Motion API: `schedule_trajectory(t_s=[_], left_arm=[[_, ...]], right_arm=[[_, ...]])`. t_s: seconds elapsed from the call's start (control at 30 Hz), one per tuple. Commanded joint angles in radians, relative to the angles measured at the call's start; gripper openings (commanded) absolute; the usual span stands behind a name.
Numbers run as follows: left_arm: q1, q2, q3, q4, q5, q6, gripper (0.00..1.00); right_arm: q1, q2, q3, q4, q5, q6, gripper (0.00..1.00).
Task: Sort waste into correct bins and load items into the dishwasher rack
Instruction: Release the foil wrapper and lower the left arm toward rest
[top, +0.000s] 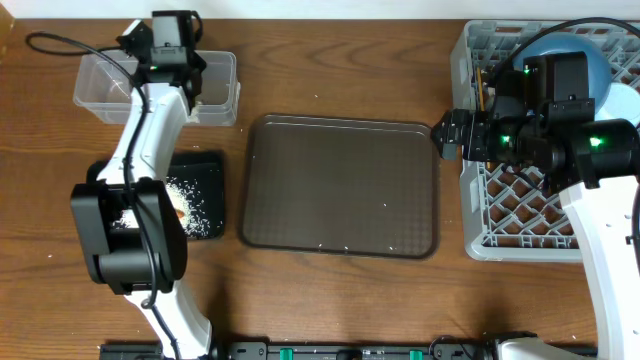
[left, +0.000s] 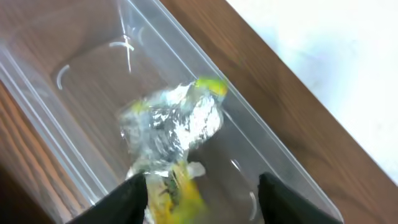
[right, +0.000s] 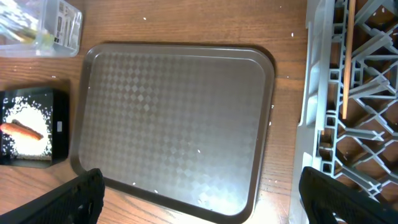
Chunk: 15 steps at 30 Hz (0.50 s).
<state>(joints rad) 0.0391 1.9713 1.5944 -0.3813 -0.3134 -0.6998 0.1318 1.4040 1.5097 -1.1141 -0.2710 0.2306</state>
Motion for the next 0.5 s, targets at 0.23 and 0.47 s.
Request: schedule_trajectory(t_s=[0.23, 0.47], left_arm=[[0.004, -0.024, -0.006, -0.067, 0.13, -0.013, 0.63], [0.004, -0.173, -0.006, -0.251, 0.306, -0.012, 0.63]], right_arm=[[0.006, -0.016, 0.003, -0.001, 0.005, 0.0, 0.99], [0.006, -0.016, 0.003, -0.001, 0.005, 0.0, 0.99]])
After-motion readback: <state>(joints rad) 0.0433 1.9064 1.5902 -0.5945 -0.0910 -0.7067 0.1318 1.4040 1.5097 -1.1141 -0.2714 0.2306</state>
